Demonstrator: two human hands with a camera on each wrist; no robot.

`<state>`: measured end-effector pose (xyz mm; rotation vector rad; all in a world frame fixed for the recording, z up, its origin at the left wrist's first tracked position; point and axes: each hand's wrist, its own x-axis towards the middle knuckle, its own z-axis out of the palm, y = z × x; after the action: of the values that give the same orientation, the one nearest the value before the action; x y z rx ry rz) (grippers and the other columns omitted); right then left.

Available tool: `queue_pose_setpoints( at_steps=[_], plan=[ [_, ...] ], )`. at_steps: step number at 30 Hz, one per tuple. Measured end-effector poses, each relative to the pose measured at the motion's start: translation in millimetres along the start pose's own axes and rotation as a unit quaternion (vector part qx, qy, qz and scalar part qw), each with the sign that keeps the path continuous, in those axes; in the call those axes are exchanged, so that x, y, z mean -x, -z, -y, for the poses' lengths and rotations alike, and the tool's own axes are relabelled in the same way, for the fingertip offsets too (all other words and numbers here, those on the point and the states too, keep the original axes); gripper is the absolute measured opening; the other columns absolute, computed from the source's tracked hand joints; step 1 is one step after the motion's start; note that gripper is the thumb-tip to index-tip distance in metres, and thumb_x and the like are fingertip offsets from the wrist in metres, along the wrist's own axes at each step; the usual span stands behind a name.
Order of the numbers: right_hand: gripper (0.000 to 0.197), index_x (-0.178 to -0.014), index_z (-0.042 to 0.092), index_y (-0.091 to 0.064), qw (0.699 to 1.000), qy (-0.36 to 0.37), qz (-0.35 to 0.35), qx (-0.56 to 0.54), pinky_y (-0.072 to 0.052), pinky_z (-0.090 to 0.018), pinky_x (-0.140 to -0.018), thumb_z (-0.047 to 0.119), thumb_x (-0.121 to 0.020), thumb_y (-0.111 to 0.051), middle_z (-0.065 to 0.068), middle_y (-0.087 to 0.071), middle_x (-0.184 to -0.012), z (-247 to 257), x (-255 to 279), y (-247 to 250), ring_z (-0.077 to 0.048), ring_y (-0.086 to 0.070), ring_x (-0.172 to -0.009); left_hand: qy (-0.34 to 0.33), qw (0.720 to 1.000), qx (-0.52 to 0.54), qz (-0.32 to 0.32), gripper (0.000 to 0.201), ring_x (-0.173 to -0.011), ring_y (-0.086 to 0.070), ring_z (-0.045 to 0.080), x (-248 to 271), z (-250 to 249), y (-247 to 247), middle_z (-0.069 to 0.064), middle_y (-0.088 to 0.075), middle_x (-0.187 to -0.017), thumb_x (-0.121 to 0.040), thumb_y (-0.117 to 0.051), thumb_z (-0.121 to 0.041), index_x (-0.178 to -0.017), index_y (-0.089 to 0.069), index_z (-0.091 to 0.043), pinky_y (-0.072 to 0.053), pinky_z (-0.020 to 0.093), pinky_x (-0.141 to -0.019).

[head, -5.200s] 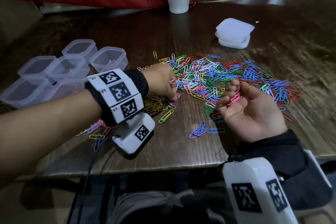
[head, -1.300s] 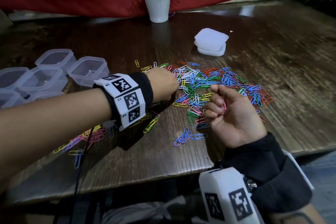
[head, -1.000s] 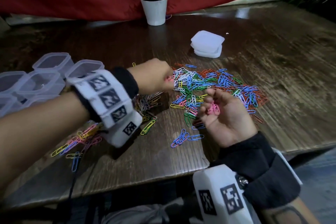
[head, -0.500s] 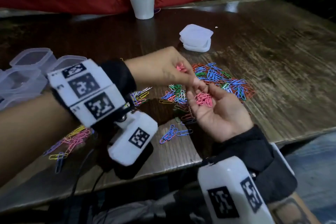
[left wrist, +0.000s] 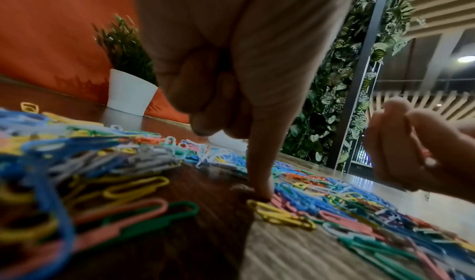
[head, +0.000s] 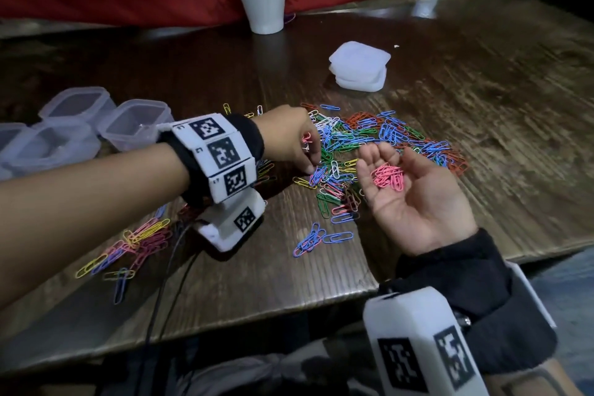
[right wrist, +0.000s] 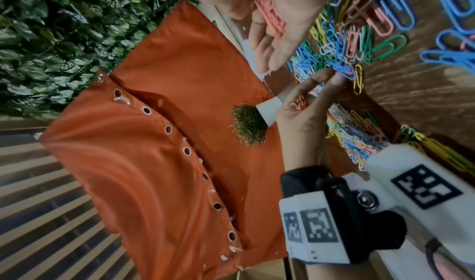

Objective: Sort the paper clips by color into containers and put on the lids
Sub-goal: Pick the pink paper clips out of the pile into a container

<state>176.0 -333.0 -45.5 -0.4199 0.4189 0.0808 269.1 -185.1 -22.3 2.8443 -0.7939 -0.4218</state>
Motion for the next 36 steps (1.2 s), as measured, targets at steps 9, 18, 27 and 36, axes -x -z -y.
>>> queue_pose_setpoints(
  at_steps=[9,18,27,36],
  plan=[
    [0.036,-0.072,0.007,-0.049,1.000,0.020,-0.011,0.009,-0.050,-0.017,-0.048,0.021,-0.100,-0.031,-0.003,-0.056,-0.048,1,-2,0,-0.010,-0.057,-0.041,0.021,0.994,0.068,0.086,0.011,-0.040,-0.043,-0.004,18,20,7,-0.008,-0.049,-0.057,-0.085,-0.066,-0.019,-0.081,-0.064,-0.009,-0.029,0.008,-0.042],
    [0.041,-0.073,0.005,-0.049,0.998,-0.055,0.006,0.035,-0.047,-0.026,-0.068,0.031,-0.099,-0.033,-0.010,-0.058,-0.069,-30,-8,-15,-0.016,-0.056,-0.063,-0.005,0.976,0.206,-0.065,0.014,-0.040,-0.042,-0.002,41,-27,3,-0.013,-0.049,-0.038,-0.079,-0.071,-0.016,-0.071,-0.067,-0.006,-0.032,0.013,-0.044],
    [0.032,-0.076,0.008,-0.048,1.000,-0.016,-0.014,-0.014,-0.053,-0.019,-0.053,0.015,-0.099,-0.028,-0.005,-0.054,-0.063,1,-4,1,-0.012,-0.059,-0.048,0.014,0.997,0.029,-0.064,0.010,-0.056,-0.044,0.002,29,-6,14,-0.012,-0.047,-0.051,-0.076,-0.074,-0.031,-0.081,-0.072,-0.022,-0.032,0.017,-0.052],
    [0.035,-0.079,0.004,-0.051,1.000,0.010,-0.010,-0.004,-0.054,-0.022,-0.051,0.020,-0.101,-0.029,-0.007,-0.061,-0.052,8,1,-1,-0.013,-0.062,-0.045,-0.021,0.977,-0.203,-0.057,0.023,-0.100,-0.058,0.024,12,-13,1,0.003,-0.065,-0.103,-0.089,-0.060,-0.030,-0.110,-0.066,-0.031,-0.036,0.027,-0.064]
  ],
)
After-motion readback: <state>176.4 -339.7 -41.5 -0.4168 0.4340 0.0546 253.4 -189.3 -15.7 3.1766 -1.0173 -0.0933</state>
